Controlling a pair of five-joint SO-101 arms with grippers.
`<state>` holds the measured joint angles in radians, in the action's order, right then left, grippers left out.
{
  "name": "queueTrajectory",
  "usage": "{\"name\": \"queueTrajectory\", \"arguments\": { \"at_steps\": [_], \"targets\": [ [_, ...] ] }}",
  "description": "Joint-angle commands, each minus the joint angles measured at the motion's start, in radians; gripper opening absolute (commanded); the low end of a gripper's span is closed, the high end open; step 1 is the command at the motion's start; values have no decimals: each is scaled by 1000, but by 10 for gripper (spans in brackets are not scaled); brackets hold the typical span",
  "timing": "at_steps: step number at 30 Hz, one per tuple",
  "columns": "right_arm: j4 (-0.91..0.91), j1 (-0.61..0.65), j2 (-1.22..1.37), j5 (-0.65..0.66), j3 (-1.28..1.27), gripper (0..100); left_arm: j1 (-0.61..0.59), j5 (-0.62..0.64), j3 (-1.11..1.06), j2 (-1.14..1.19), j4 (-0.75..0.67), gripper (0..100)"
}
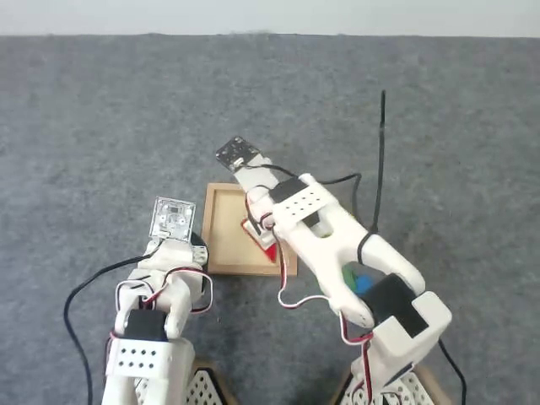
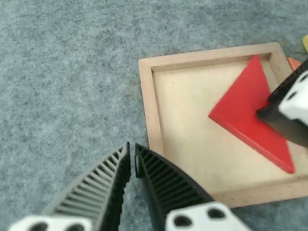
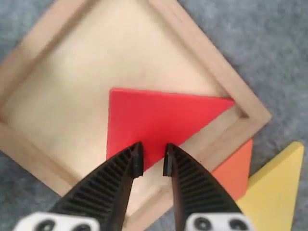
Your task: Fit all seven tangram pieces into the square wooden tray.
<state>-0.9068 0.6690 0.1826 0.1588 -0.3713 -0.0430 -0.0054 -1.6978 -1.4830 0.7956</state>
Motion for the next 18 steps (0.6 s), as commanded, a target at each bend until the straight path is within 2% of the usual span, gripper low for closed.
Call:
{"name": "queueTrajectory", "arguments": {
  "at_steps": [1,8,18],
  "targets": [
    [33,59,12,9,25,87,-5,8,8,-12,2,15],
    [33,130,19,12,52,87,-5,8,8,-12,2,15],
    [24,87,25,5,60,87,-5,8,8,-12,2,15]
  ]
}}
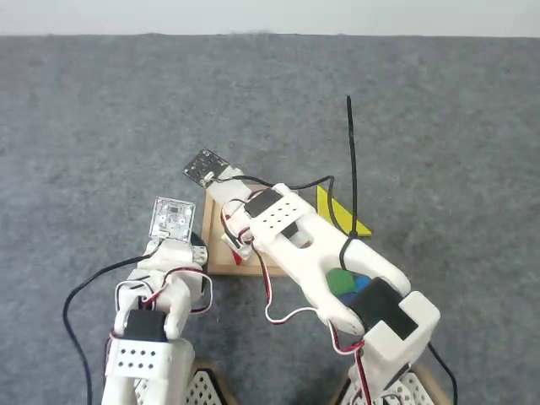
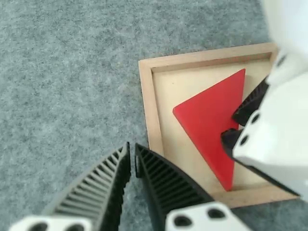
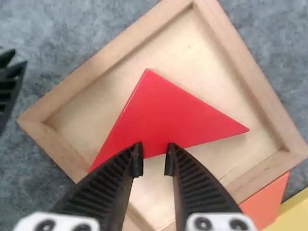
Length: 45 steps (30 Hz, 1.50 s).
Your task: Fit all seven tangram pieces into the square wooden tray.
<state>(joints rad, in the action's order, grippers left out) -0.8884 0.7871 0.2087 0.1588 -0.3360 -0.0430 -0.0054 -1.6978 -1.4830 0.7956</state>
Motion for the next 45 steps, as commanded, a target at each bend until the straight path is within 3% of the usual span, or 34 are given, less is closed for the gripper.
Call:
{"name": "queueTrajectory", "arguments": {
  "at_steps": [1,11,20,40,45],
  "targets": [
    [10,-51,-1,3,9,87,-5,8,8,-12,2,15],
    [5,-312,-13,3,-58,87,-5,8,8,-12,2,15],
    [-1,-216,-111,-32,-11,87,-5,8,8,-12,2,15],
    [-150,-430,-50,20,-66,87,-5,8,8,-12,2,15],
    [-116,-387,-104,31,-68,87,-5,8,8,-12,2,15]
  ]
}}
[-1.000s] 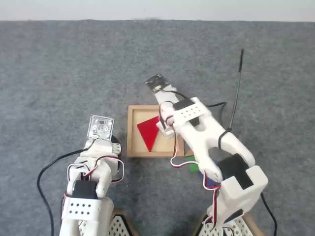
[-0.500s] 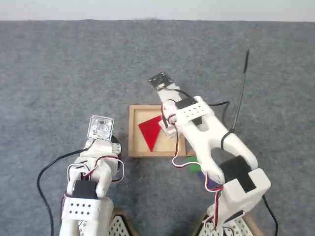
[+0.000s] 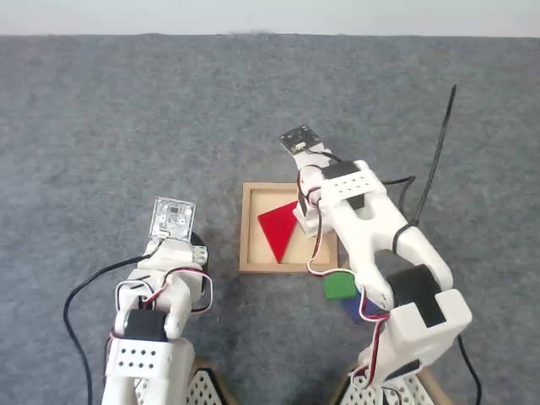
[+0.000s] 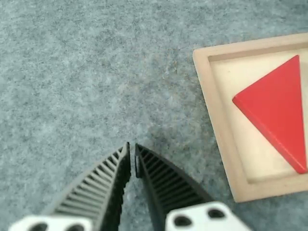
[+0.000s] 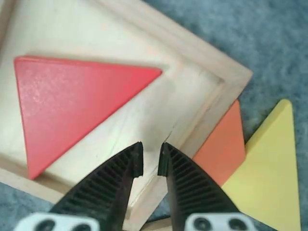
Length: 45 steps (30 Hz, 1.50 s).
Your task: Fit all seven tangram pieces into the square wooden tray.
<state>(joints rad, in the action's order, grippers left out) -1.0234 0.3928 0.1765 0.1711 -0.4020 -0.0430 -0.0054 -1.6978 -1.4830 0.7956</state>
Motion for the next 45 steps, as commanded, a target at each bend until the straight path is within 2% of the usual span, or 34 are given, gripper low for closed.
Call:
{"name": "queueTrajectory", "arguments": {
  "at_steps": [1,7,9,14,23,32,40,45],
  "targets": [
    [27,27,-101,17,-2,87,-5,8,8,-12,2,15],
    [77,154,-282,-69,-3,92,-5,8,8,-12,2,15],
    [87,202,-285,-75,-5,126,-5,8,8,-12,2,15],
    [119,260,-183,-72,6,247,-5,8,8,-12,2,15],
    [154,263,30,-57,83,251,-5,8,8,-12,2,15],
    [41,159,51,-46,78,251,-5,8,8,-12,2,15],
    [39,77,50,49,46,250,-5,8,8,-12,2,15],
    [-30,5,48,107,49,250,-5,8,8,-12,2,15]
  ]
}}
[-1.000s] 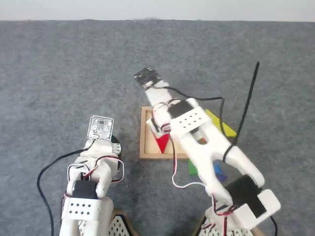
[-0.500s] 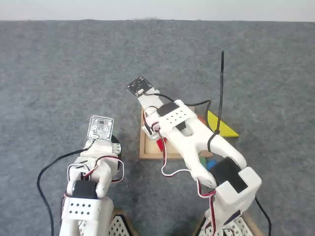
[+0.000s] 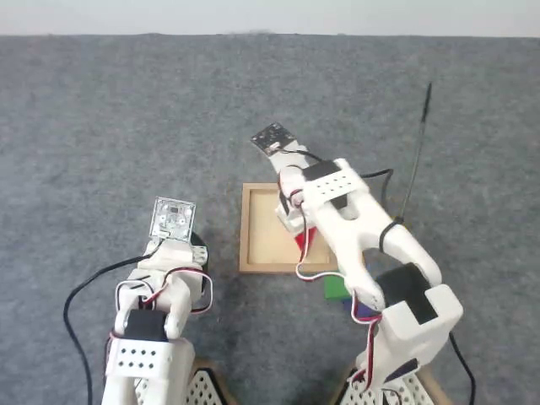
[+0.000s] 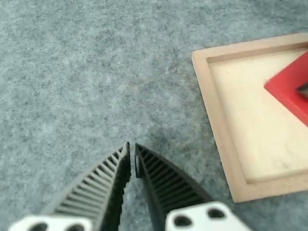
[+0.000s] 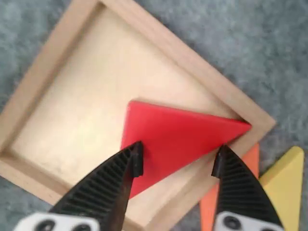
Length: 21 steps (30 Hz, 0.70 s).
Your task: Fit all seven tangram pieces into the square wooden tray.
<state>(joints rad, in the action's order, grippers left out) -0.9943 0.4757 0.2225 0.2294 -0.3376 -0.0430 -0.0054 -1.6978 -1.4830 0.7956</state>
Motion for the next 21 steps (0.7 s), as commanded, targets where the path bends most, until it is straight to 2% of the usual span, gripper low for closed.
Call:
{"name": "queueTrajectory", "arguments": {
  "at_steps": [1,10,17,21],
  "targets": [
    [-68,-94,2,63,-15,250,-5,8,8,-12,2,15],
    [-84,-180,-45,160,-15,250,-5,8,8,-12,2,15],
    [-186,-170,-325,161,-15,250,-5,8,8,-12,2,15],
    [-231,-234,-458,161,-20,251,-5,8,8,-12,2,15]
  ]
}}
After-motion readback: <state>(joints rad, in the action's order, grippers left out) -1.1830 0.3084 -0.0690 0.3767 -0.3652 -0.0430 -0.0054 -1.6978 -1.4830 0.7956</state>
